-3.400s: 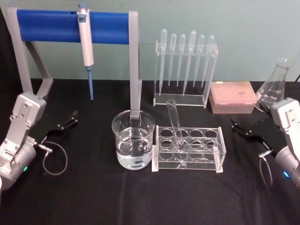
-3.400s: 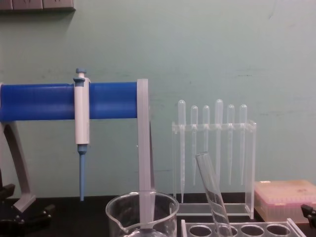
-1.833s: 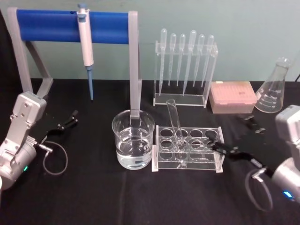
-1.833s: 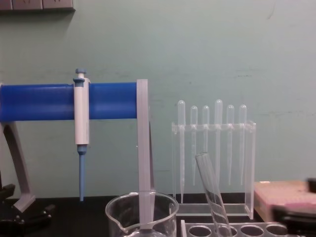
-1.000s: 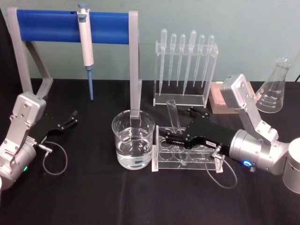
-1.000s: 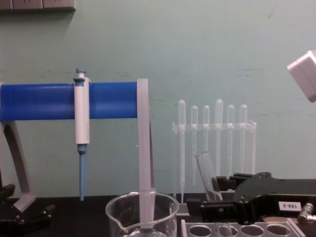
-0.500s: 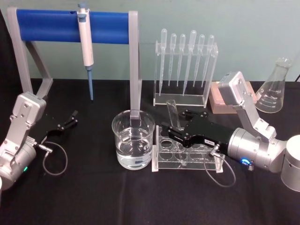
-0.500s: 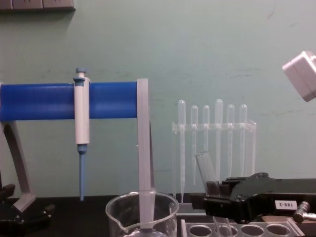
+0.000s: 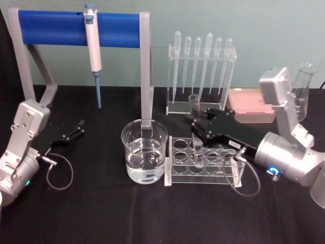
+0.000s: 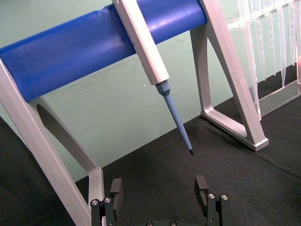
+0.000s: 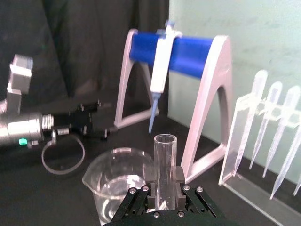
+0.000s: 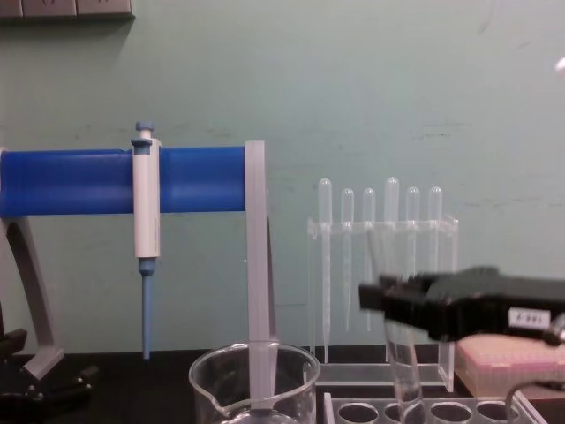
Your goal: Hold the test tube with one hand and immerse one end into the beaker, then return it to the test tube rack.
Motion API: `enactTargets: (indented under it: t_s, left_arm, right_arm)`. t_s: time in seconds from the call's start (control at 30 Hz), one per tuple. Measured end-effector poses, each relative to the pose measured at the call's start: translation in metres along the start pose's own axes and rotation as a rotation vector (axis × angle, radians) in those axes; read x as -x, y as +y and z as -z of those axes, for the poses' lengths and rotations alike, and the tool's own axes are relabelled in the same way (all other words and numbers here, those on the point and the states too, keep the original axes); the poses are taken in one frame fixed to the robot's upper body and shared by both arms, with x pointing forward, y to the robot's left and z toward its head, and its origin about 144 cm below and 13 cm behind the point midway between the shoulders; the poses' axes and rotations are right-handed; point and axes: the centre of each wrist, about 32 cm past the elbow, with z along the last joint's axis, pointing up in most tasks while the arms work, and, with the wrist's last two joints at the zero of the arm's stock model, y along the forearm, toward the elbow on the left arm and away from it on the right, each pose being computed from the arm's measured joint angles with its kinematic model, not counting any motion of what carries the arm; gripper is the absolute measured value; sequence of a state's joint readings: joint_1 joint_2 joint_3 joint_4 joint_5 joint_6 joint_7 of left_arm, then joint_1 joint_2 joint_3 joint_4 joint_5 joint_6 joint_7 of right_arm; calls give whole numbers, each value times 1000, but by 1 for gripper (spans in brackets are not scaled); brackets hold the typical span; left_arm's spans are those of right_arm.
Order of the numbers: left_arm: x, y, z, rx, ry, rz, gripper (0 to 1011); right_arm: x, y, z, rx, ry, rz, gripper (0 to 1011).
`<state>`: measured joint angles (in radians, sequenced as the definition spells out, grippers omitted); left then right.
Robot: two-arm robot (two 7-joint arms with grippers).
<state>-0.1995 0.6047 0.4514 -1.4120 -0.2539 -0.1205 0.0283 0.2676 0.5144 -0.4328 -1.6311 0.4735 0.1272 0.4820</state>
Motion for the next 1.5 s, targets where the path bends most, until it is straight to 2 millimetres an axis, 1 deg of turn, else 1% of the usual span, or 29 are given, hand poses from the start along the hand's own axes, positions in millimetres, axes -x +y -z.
enactTargets:
  t_s: [0.27, 0.47, 1.5]
  left_arm:
    - [0, 0, 0, 0, 0, 0, 1000]
    - [0, 0, 0, 0, 0, 0, 1000]
    - [0, 0, 0, 0, 0, 0, 1000]
  right_arm:
    - [6, -13, -16, -99, 3, 30, 226]
    - [8, -16, -22, -127, -2, 44, 226]
    - [8, -15, -21, -122, -1, 41, 226]
